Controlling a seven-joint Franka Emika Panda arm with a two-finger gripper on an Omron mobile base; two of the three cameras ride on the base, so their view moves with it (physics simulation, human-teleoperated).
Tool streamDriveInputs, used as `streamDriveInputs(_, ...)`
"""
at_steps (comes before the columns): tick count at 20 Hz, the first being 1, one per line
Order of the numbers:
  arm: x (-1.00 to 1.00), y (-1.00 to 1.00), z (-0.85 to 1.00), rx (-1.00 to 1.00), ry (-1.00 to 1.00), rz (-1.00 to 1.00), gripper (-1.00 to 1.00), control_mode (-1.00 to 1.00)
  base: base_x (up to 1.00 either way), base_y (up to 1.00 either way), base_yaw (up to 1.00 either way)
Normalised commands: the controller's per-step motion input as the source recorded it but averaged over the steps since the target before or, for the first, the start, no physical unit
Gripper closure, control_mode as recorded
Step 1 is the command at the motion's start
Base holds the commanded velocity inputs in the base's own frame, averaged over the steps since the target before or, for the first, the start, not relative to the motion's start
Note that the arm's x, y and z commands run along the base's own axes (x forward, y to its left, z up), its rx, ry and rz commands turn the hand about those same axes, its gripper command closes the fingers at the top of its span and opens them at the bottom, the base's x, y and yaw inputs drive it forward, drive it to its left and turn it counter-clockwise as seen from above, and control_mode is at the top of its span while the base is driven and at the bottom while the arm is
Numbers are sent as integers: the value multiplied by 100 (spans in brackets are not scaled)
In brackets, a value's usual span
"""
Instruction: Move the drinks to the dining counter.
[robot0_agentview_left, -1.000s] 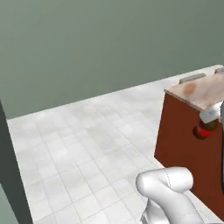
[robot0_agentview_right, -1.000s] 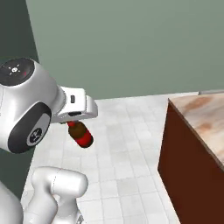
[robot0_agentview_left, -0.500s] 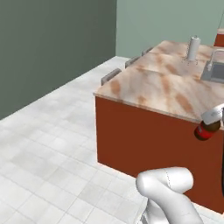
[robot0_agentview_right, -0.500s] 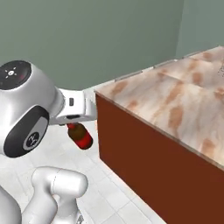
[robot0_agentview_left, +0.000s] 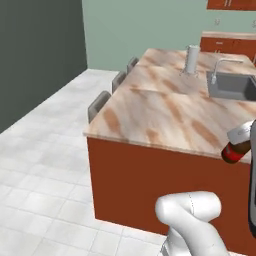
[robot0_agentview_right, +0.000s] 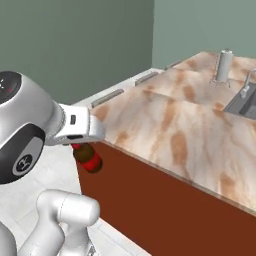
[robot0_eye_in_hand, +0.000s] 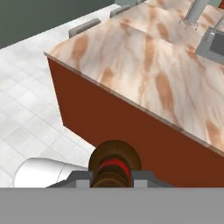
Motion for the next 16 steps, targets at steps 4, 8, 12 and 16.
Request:
streamDriveInputs(4, 0, 0, 0, 0, 0, 0, 100, 100, 100, -8, -30)
streamDriveInputs(8, 0, 0, 0, 0, 0, 0, 100, 100, 100, 0, -37)
streamDriveInputs(12, 0, 0, 0, 0, 0, 0, 100, 100, 86, 0, -49)
streamDriveInputs(16, 0, 0, 0, 0, 0, 0, 100, 100, 64, 1, -66)
